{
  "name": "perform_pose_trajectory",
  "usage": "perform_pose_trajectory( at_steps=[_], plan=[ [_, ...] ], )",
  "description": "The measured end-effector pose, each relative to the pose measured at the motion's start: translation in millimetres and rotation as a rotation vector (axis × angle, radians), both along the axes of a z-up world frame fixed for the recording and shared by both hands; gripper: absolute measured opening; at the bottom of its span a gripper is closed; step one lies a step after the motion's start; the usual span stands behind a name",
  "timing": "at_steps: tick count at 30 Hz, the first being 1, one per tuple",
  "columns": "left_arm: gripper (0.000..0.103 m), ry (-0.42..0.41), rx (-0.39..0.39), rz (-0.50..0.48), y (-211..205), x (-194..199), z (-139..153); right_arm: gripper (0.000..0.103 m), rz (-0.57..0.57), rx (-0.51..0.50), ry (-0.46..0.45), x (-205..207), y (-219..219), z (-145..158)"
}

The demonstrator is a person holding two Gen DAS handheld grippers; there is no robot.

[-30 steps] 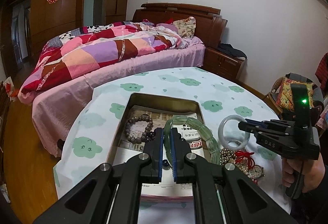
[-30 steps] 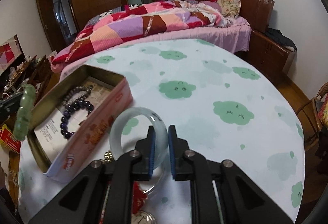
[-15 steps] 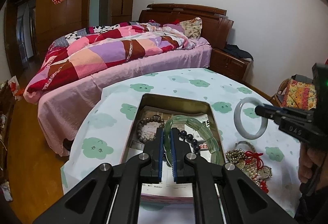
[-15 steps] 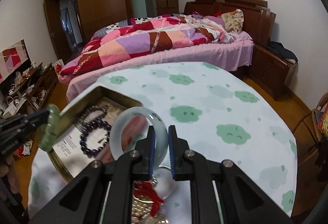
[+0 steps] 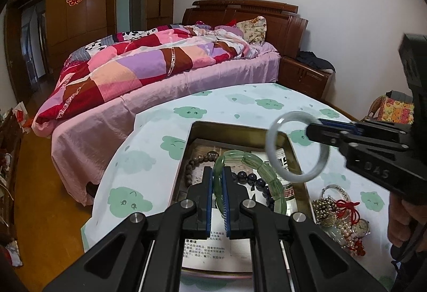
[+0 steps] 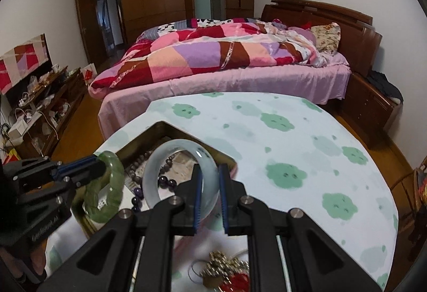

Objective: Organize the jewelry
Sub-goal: 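Carry both jade bangles into the tin box and open both tools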

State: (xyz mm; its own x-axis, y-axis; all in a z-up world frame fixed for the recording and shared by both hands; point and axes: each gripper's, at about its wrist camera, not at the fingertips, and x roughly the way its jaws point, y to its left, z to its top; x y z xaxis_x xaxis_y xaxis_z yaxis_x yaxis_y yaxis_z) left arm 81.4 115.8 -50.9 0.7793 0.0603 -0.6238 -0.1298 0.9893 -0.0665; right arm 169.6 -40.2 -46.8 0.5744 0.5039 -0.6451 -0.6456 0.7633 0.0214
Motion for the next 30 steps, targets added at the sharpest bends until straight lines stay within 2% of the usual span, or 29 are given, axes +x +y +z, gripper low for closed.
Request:
perform_pose_trajectory(
  at_steps=[15,30],
  plan=[
    [0.006,0.068,0.014,0.001,6,19,-23,0.014,-0.026,-0.087,0.045,17,29,-35],
    [0.008,0.101,0.067,0.007,2,27,-32,0.015,-0.030,-0.115,0.053,23,36,-42]
  ],
)
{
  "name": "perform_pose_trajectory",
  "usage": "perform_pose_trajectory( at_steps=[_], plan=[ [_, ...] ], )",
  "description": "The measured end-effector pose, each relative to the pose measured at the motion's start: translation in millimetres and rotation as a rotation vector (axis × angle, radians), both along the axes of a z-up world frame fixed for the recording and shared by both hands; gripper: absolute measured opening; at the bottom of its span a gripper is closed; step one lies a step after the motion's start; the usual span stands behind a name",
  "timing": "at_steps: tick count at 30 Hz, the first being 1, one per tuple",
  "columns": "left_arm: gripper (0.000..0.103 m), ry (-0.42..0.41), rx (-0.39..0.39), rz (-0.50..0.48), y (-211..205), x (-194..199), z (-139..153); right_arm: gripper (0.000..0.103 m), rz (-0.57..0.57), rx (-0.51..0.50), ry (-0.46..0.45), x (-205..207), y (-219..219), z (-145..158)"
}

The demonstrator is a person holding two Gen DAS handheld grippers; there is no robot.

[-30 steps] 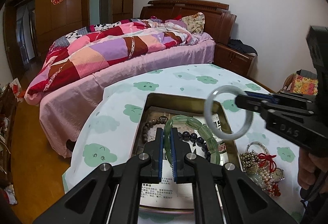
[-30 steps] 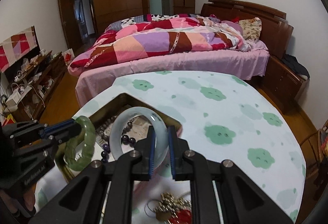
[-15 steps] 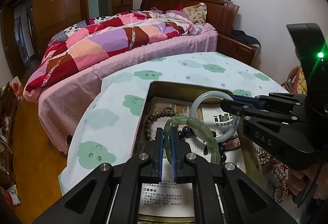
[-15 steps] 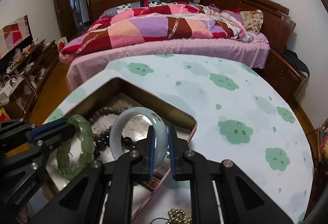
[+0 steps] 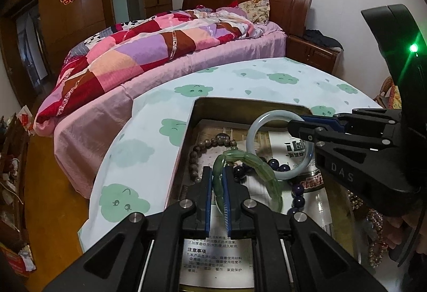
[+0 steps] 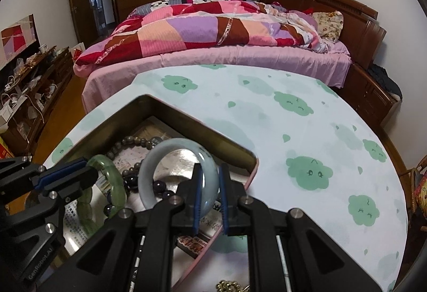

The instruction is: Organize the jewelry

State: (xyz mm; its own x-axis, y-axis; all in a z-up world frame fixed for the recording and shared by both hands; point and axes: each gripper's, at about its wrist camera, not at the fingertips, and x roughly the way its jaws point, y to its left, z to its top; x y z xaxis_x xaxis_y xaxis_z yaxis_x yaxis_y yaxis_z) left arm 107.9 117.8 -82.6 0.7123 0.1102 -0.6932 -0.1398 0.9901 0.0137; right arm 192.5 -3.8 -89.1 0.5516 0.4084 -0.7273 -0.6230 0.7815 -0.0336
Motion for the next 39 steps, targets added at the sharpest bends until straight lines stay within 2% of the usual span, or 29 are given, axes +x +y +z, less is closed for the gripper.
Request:
perform_pose_trajectory(
  at_steps=[5,7,8,10,11,12,20,22,25,39],
  plan=[
    [0.011,-0.010,0.004,0.002,0,-4,4,0.018,-0.005,0.017,0.001,2,-1,0],
    [0.025,-0.017,0.008,0.013,-1,-7,6,0.020,-0.010,0.030,-0.001,2,-2,1],
    [0.040,-0.025,0.010,0.021,0,-9,7,0.020,-0.012,0.032,-0.008,1,-3,3],
    [0.051,-0.048,-0.007,0.024,0,-15,11,0.020,-0.018,0.047,-0.014,0,-7,7],
    [0.060,-0.058,0.002,0.038,0,-18,14,0.021,-0.023,0.055,-0.013,0,-9,8],
    [0.064,-0.070,0.005,0.041,0,-22,16,0.022,-0.028,0.066,-0.009,0,-12,10],
    [0.064,-0.076,-0.011,0.049,-3,-31,14,0.024,-0.051,0.105,0.005,-6,-33,17],
    [0.064,-0.073,-0.009,0.051,-5,-33,12,0.026,-0.049,0.110,0.011,-8,-38,18],
    [0.064,-0.071,-0.010,0.050,-8,-38,11,0.035,-0.051,0.121,0.009,-13,-49,21],
    [0.064,-0.080,-0.020,-0.017,-44,-58,18,0.042,-0.118,0.131,0.042,-45,-130,15]
  ],
)
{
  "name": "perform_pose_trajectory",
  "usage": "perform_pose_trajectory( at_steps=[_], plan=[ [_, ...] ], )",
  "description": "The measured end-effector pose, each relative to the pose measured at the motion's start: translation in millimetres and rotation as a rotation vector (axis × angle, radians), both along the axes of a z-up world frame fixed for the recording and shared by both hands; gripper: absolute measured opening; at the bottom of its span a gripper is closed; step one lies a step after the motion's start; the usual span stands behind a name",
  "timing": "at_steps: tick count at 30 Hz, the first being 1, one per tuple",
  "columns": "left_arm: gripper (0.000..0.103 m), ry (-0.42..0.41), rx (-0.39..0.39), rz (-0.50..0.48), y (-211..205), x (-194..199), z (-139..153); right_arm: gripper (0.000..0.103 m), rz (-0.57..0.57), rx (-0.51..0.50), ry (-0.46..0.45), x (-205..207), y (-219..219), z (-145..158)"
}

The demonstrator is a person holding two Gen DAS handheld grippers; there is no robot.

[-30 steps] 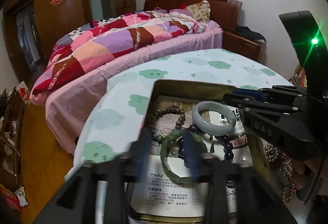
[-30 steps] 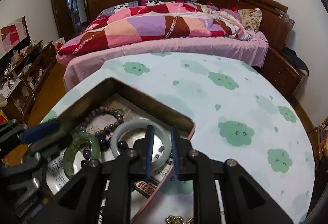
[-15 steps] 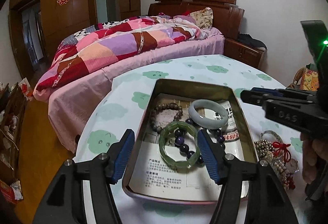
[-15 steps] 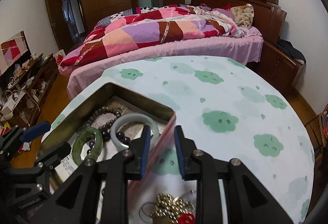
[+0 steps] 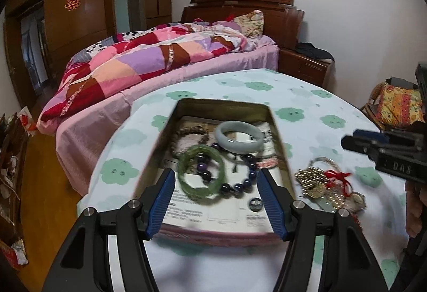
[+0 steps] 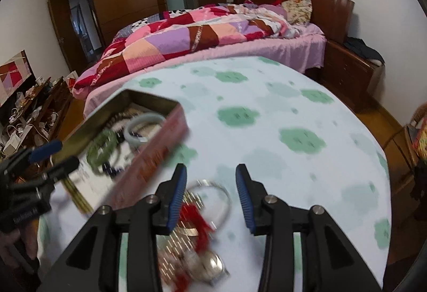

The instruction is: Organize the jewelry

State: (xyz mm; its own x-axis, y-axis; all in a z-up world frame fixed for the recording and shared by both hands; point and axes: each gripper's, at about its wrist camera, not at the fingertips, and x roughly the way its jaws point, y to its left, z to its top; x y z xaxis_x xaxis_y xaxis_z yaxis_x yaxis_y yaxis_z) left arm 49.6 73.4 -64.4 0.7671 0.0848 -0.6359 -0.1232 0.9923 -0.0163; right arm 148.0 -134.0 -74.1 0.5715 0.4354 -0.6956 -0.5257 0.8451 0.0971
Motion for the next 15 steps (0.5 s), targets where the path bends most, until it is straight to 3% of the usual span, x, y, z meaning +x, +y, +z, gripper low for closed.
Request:
perform_pose_trajectory(
  at_steps=[9,15],
  plan=[
    [0.064,0.008,0.028,-0.061,-30,-11,-3,0.042,-0.050,0.018,0.048,-19,-44,-20],
    [0.064,0.010,0.041,-0.068,-37,-14,-3,0.043,0.011,0.025,0.062,-23,-31,-27]
  ],
)
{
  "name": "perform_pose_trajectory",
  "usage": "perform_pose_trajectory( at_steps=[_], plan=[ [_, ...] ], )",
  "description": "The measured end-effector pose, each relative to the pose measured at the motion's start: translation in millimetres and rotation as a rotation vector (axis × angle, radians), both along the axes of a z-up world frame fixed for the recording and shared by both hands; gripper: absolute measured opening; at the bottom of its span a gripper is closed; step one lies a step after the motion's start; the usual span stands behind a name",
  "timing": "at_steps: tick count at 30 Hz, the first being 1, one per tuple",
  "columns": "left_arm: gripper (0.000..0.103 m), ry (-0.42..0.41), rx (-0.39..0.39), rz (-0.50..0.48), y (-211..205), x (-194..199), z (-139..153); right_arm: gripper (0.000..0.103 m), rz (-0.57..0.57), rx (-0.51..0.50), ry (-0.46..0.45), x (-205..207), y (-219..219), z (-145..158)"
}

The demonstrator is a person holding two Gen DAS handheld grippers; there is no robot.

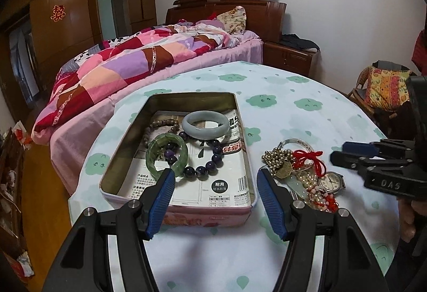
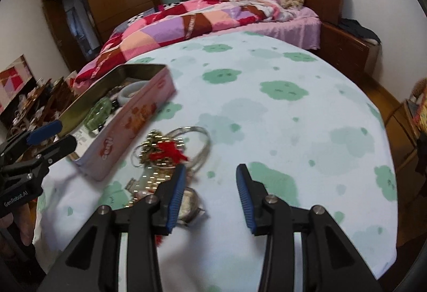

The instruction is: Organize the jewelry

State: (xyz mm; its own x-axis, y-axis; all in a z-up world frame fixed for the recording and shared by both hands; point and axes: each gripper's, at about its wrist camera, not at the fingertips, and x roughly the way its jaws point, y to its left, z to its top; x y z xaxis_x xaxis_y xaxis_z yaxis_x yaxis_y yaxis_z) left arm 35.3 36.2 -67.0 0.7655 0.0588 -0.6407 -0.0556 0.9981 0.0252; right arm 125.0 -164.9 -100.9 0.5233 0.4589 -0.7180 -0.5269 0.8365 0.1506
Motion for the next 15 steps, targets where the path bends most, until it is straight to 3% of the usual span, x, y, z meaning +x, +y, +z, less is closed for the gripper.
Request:
perform_pose_trajectory(
  at_steps=[15],
  plan=[
    [0.064,-0.003,-0.040,0.076,21,4,-5,0.041,0.071,-0.080,-0.004,8,39,-11]
  ],
)
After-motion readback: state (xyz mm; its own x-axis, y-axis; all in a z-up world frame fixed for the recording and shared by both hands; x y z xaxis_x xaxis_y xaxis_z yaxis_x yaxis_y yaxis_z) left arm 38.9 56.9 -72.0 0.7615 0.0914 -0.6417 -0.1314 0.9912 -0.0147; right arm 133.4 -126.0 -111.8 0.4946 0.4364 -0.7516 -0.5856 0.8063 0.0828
